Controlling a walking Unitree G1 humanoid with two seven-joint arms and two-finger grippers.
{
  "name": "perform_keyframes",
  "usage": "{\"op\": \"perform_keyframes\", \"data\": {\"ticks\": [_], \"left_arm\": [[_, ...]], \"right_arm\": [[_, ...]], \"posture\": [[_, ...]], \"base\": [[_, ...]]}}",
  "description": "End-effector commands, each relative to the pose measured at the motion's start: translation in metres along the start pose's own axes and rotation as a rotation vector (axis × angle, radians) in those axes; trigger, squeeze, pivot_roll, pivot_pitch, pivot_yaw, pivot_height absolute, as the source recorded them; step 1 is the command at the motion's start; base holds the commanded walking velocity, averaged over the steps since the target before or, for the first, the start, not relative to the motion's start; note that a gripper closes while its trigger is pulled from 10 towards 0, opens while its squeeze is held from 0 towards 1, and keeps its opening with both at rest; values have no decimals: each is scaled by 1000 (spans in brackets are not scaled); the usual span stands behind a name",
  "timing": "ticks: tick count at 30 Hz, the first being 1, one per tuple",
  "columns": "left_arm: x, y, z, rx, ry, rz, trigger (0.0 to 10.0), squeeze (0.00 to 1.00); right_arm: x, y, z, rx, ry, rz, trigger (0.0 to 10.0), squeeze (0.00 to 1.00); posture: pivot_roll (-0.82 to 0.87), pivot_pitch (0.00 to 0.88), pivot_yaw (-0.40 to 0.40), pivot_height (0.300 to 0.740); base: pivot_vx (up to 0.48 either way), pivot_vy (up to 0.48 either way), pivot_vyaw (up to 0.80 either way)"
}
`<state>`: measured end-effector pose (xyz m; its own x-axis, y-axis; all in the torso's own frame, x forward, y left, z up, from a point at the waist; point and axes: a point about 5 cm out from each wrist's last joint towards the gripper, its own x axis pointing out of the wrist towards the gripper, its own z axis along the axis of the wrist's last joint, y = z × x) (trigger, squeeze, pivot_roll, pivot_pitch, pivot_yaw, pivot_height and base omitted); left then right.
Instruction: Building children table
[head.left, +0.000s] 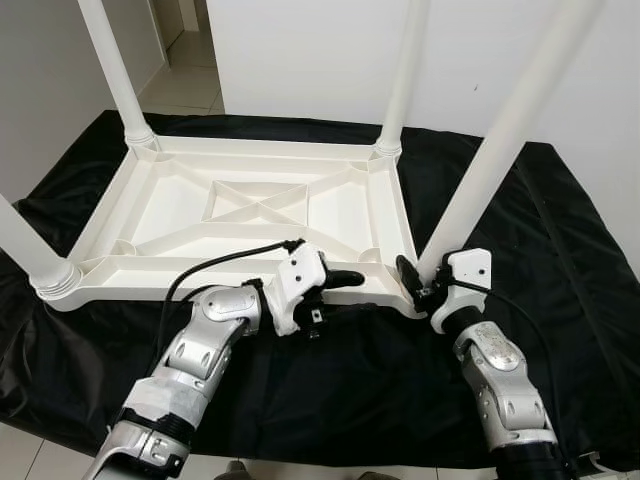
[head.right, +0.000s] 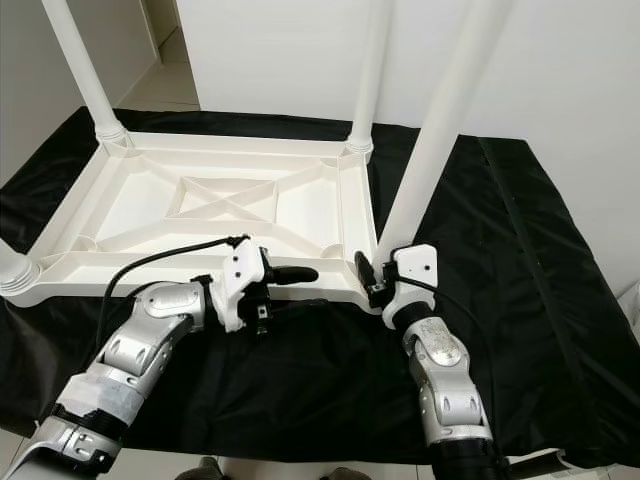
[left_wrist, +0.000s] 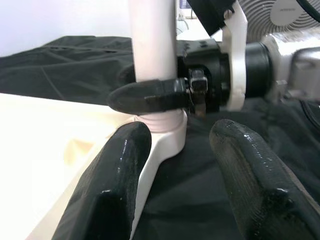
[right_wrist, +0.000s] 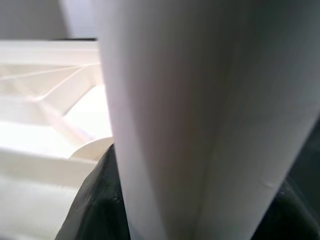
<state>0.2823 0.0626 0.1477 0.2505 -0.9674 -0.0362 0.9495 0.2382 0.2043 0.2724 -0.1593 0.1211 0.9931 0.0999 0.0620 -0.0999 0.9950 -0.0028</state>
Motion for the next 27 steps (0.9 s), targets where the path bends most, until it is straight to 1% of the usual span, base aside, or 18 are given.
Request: {"op": "perform_keyframes", "data": {"ticks": [1, 2, 3, 4, 5, 6, 7, 8, 9, 11, 13, 15, 16, 17, 20, 25, 26, 27], "left_arm": [[1, 1, -1, -17, -3, 8, 10000, 0], [1, 1, -1, -17, -3, 8, 10000, 0], [1, 2, 1, -25, -14, 10, 10000, 0], [1, 2, 1, -25, -14, 10, 10000, 0], [1, 2, 2, -32, -22, 12, 10000, 0], [1, 2, 2, -32, -22, 12, 10000, 0], [1, 3, 3, -35, -26, 14, 10000, 0], [1, 3, 3, -35, -26, 14, 10000, 0], [1, 3, 3, -35, -28, 15, 10000, 0], [1, 3, 3, -35, -29, 16, 10000, 0], [1, 2, 3, -36, -29, 12, 10000, 0], [2, 2, 3, -36, -29, 8, 10000, 0], [2, 2, 3, -36, -28, 5, 10000, 0], [2, 1, 3, -29, -23, 0, 10000, 0], [4, -1, 3, -29, -25, -8, 10000, 0], [5, -2, 3, -30, -27, -11, 10000, 0], [5, -4, 3, -32, -29, -15, 10000, 0], [6, -5, 2, -34, -29, -19, 10000, 0]], "right_arm": [[-4, 2, -6, 35, 32, -106, 10000, 0], [-4, 2, -6, 35, 32, -106, 10000, 0], [-5, 6, -8, 43, 36, -178, 10000, 0], [-5, 6, -8, 43, 36, -178, 10000, 0], [-6, 8, -9, 42, 40, -232, 10000, 0], [-6, 8, -9, 42, 40, -232, 10000, 0], [-7, 10, -12, 48, 48, -290, 10000, 0], [-7, 10, -12, 48, 48, -290, 10000, 0], [-8, 13, -13, 57, 55, -347, 10000, 0], [-7, 16, -12, 65, 51, -349, 10000, 0], [-8, 16, -9, 45, 30, -322, 10000, 0], [-9, 15, -8, 39, 27, -320, 10000, 0], [-10, 14, -8, 35, 23, -315, 10000, 137], [-11, 12, -6, 38, 13, -308, 10000, 1000], [-14, 10, 0, 81, -25, -254, 10000, 1000], [-15, 8, 2, 65, -36, -244, 10000, 1000], [-16, 2, 3, 57, -40, -212, 10000, 1000], [-17, -2, 3, 30, -32, -151, 10000, 1000]], "posture": [[-37, 0, 2, 740], [-37, 0, 2, 740], [-39, 0, 3, 740], [-39, 0, 3, 740], [-39, 0, 3, 740], [-39, 0, 3, 740], [-40, 1, 2, 740], [-40, 1, 2, 740], [-39, 1, 1, 740], [-41, 3, 3, 740], [-43, 3, 4, 740], [-44, 3, 5, 740], [-45, 3, 4, 740], [-41, 3, 1, 740], [-40, 3, -2, 740], [-42, 3, -1, 740], [-43, 5, -2, 740], [-43, 6, -3, 740]], "base": [[0, 0, 0], [0, 0, 0], [0, 0, 0], [0, 0, 0], [0, 0, 0], [0, 0, 0], [0, 0, 0], [0, 0, 0], [0, 0, 0], [0, 0, 0], [0, 0, 0], [0, 0, 0], [0, 0, 0], [0, 0, 0], [0, 0, 0], [0, 0, 0], [0, 0, 0], [0, 0, 0]]}}
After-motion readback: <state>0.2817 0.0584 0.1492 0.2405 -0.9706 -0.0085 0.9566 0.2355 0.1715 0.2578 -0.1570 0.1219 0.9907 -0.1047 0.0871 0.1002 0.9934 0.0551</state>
